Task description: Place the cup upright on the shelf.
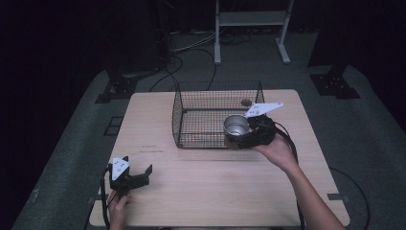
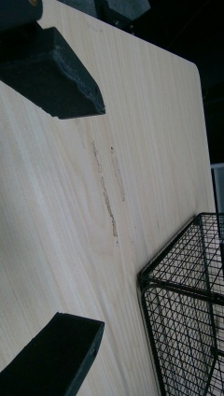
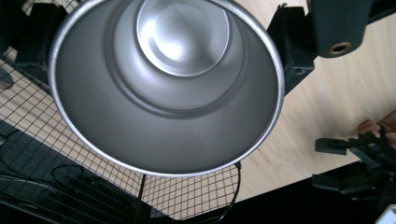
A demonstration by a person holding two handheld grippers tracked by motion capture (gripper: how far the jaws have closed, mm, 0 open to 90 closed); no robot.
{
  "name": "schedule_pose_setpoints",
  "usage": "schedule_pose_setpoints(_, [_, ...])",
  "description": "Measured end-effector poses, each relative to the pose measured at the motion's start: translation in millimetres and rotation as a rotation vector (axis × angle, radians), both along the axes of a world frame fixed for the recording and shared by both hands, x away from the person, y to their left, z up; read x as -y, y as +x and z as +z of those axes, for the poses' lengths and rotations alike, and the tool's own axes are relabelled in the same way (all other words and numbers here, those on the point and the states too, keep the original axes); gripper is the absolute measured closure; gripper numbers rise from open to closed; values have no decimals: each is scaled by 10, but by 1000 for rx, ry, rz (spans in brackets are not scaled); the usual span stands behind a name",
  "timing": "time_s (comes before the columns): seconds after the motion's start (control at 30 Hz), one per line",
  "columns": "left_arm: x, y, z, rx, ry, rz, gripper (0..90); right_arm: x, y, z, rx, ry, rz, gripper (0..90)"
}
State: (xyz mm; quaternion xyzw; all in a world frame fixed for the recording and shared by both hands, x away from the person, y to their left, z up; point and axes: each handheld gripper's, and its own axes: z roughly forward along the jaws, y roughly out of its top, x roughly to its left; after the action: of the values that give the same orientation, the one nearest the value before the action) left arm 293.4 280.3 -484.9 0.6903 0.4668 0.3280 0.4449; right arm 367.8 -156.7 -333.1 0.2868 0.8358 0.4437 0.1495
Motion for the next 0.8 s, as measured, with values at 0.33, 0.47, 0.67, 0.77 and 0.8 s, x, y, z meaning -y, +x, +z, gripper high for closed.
schedule_pose_setpoints(0.33, [0, -1, 0, 1, 1, 0, 0, -125, 205, 145, 11, -30, -11, 177])
schedule_pose_setpoints(0.47, [-3, -1, 1, 2, 0, -1, 0, -172, 301, 161, 13, -27, -15, 177])
schedule_pose_setpoints(0.67, [-6, -3, 2, 1, -1, -1, 0, -228, 440, 161, 6, -35, -11, 177])
schedule_pose_setpoints(0.77, [-7, -4, 3, 1, -1, 0, 0, -242, 498, 171, 8, -40, -18, 177])
schedule_pose_setpoints(0.8, [-8, -4, 3, 1, -1, -1, 0, -244, 513, 178, 6, -34, -21, 177])
